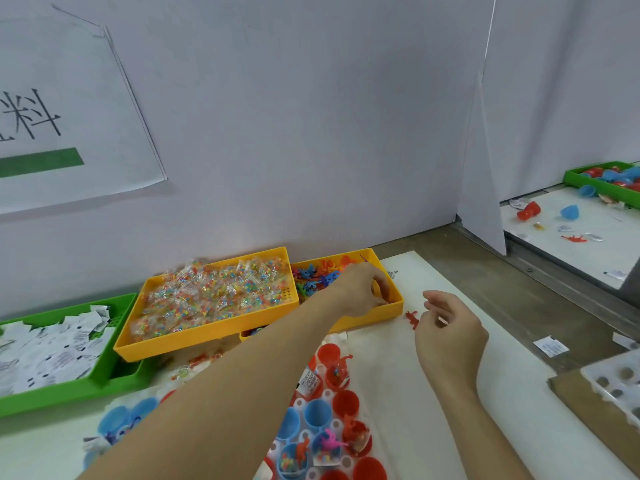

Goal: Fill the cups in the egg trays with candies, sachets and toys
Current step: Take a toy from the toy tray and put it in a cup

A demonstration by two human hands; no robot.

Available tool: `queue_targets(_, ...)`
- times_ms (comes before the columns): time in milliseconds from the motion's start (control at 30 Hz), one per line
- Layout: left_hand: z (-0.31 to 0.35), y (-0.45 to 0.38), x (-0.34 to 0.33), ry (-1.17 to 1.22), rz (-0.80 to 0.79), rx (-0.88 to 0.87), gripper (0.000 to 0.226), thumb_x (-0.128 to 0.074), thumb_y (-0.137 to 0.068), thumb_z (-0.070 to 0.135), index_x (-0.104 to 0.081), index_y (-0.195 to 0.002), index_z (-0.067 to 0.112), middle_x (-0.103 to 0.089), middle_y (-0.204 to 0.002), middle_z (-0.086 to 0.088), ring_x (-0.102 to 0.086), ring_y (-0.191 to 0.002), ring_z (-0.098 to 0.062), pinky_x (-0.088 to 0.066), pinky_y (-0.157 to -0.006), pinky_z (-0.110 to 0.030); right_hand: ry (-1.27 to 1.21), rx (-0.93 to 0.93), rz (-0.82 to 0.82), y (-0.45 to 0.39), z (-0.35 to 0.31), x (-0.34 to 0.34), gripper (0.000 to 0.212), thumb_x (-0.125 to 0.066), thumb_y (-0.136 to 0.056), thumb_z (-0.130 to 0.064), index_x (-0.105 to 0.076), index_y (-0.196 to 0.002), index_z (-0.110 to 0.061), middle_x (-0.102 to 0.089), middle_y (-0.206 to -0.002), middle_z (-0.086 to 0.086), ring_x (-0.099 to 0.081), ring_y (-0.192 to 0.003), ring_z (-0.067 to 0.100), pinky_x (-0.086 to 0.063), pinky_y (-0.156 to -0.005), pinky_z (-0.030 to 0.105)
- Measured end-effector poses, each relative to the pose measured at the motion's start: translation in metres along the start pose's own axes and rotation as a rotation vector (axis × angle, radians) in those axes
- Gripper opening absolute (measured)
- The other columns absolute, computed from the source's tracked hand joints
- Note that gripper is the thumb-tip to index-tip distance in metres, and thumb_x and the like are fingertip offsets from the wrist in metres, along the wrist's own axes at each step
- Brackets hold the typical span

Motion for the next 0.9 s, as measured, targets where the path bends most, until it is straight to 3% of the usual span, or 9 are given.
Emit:
queue_targets(200,-0.01,0.001,0.007,0.0,0.048,0.082,0.011,-0.071,-0.09,0.016,-0.07,-0.098,0.009,-0.061,-0.104,-0.005,-0.057,-0.094,-0.019,-0.048,-0.074,-0.025,0.002,0.0,0.009,0.0,0.0,0.0,0.031,-0.053,-0.088,0.008,-0.071,-0.1,-0.013,-0.066,-0.091,-0.004,-0.062,-0.083,0.004,-0.04,-0.068,0.007)
queue_targets(333,-0.025,0.008,0.031,-0.127,0.196,0.233,0.025,-0.055,-0.1,0.022,-0.064,-0.115,0.003,-0.062,-0.116,-0.013,-0.059,-0.106,-0.029,-0.052,-0.088,-0.037,0.001,-0.002,0.006,0.0,0.0,-0.001,0.031,-0.053,-0.088,0.008,-0.072,-0.099,-0.013,-0.067,-0.092,-0.003,-0.061,-0.081,0.001,-0.039,-0.068,0.005)
queue_targets(500,-0.034,0.014,0.001,-0.322,-0.156,0.498,0.055,-0.035,-0.105,0.03,-0.025,-0.149,-0.002,-0.022,-0.154,-0.028,-0.02,-0.143,-0.051,-0.021,-0.117,-0.059,-0.002,-0.022,0.002,0.0,-0.001,-0.001,0.03,-0.053,-0.089,0.007,-0.072,-0.099,-0.015,-0.067,-0.091,-0.005,-0.062,-0.078,0.0,-0.038,-0.066,0.005)
queue_targets(533,-0.026,0.013,-0.003,-0.297,-0.155,0.461,0.051,-0.033,-0.106,0.028,-0.031,-0.147,0.0,-0.03,-0.151,-0.027,-0.025,-0.141,-0.049,-0.022,-0.117,-0.061,-0.006,-0.028,0.002,0.0,0.0,-0.001,0.03,-0.054,-0.089,0.007,-0.072,-0.098,-0.016,-0.066,-0.087,-0.008,-0.063,-0.076,-0.004,-0.038,-0.065,0.004)
queue_targets(600,-0.007,0.01,-0.002,-0.18,-0.034,0.313,0.04,-0.032,-0.107,0.024,-0.052,-0.13,0.0,-0.055,-0.125,-0.019,-0.049,-0.125,-0.039,-0.041,-0.107,-0.049,-0.02,-0.036,-0.001,0.0,0.0,-0.001,0.029,-0.054,-0.088,0.007,-0.071,-0.097,-0.016,-0.063,-0.082,-0.015,-0.059,-0.075,-0.018,-0.038,-0.064,0.005)
queue_targets(633,0.0,0.01,0.001,-0.1,0.042,0.256,0.036,-0.033,-0.106,0.021,-0.058,-0.121,-0.001,-0.058,-0.111,-0.015,-0.057,-0.113,-0.033,-0.048,-0.096,-0.04,-0.024,-0.037,-0.001,0.0,0.0,0.0,0.029,-0.055,-0.088,0.006,-0.071,-0.096,-0.016,-0.063,-0.082,-0.017,-0.057,-0.075,-0.021,-0.038,-0.064,0.006)
queue_targets(700,0.001,0.015,0.008,0.011,0.16,0.232,0.03,-0.039,-0.105,0.018,-0.061,-0.116,0.003,-0.059,-0.105,-0.011,-0.059,-0.098,-0.025,-0.048,-0.077,-0.032,-0.019,-0.04,0.0,0.0,0.001,0.0,0.029,-0.055,-0.088,0.006,-0.071,-0.097,-0.016,-0.064,-0.083,-0.014,-0.059,-0.076,-0.017,-0.038,-0.064,0.006)
queue_targets(800,-0.007,0.025,0.029,-0.291,0.315,0.244,0.031,-0.049,-0.097,0.021,-0.057,-0.126,0.012,-0.058,-0.126,-0.01,-0.053,-0.115,-0.028,-0.045,-0.091,-0.039,-0.013,-0.043,0.001,0.0,0.002,-0.001,0.028,-0.055,-0.089,0.005,-0.072,-0.099,-0.016,-0.067,-0.09,-0.005,-0.061,-0.08,0.001,-0.038,-0.064,0.009)
queue_targets(900,-0.033,0.043,0.049,-0.634,0.319,0.429,0.048,-0.056,-0.084,0.025,-0.045,-0.129,0.011,-0.047,-0.129,-0.013,-0.039,-0.124,-0.034,-0.036,-0.098,-0.045,-0.005,-0.045,-0.004,-0.001,0.002,-0.001,0.029,-0.055,-0.088,0.005,-0.072,-0.098,-0.017,-0.066,-0.09,-0.005,-0.058,-0.079,-0.003,-0.037,-0.064,0.009)
Point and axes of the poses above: each hand's wrist, its own y-axis away from the middle knuckle, its own x-axis out of the back of the hand, z = x × y, the point moved 6 cm from there along -y, towards the middle knuckle
